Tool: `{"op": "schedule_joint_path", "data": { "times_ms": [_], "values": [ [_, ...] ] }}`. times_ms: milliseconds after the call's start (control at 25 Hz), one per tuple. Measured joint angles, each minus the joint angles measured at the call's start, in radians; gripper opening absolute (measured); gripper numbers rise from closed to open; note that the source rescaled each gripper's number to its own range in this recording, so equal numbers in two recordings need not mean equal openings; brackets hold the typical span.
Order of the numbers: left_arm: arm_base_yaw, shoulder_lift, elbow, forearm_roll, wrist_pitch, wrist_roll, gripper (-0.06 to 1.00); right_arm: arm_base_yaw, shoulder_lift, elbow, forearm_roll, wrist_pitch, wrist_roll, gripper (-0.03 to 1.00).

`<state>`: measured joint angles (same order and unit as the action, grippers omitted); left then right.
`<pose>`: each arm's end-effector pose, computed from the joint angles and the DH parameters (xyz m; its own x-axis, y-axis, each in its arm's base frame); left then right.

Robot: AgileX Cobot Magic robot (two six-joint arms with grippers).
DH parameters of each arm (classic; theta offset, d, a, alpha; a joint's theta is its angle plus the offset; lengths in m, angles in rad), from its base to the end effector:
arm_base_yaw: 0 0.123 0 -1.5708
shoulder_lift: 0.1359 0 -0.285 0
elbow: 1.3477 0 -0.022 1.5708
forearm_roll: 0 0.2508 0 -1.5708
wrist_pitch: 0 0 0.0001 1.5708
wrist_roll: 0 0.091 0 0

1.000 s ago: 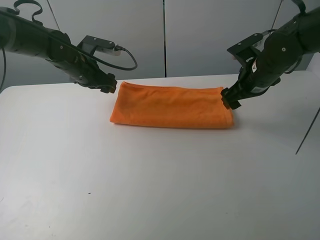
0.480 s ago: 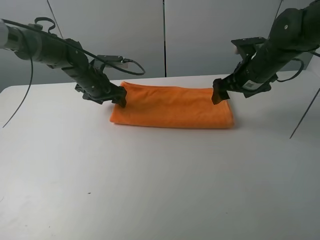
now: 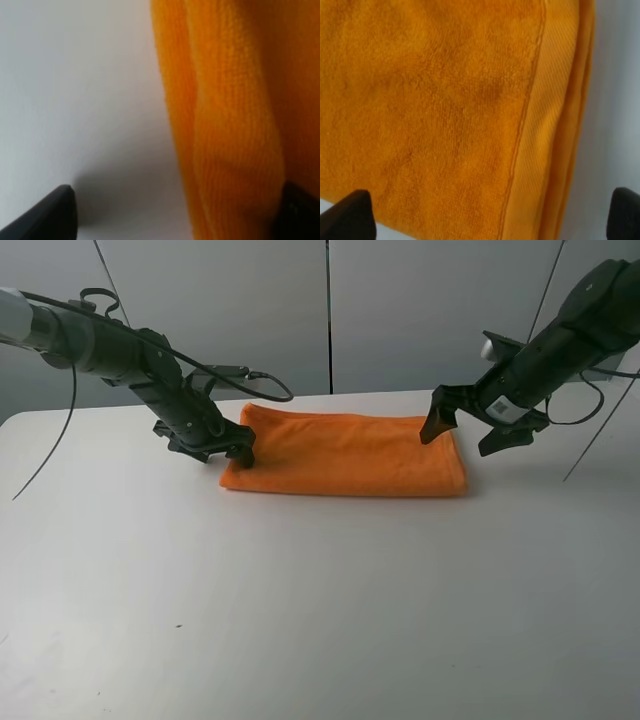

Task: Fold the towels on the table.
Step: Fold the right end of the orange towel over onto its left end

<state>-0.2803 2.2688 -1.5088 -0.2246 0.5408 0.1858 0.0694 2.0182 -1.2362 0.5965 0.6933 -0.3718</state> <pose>0.4328 -0.1355 0.0911 -0.8989 0.2509 -0.3593 0.3077 0.9451 -0.1097 0.3834 0.0594 0.1354 -0.9723 0.0346 -0.2310 -0.0556 0.9261 0.3731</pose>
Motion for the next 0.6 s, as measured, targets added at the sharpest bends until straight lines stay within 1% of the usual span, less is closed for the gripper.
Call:
{"op": "schedule_joint_path", "data": {
  "times_ms": [240, 600],
  "values": [
    [0.000, 0.000, -0.002, -0.007, 0.009, 0.000, 1.00, -0.002, 0.068, -0.007, 0.058, 0.004, -0.009, 1.00],
    [0.000, 0.000, -0.002, -0.009, 0.020, 0.000, 1.00, -0.002, 0.091, -0.012, 0.066, -0.010, -0.005, 1.00]
  ]
}}
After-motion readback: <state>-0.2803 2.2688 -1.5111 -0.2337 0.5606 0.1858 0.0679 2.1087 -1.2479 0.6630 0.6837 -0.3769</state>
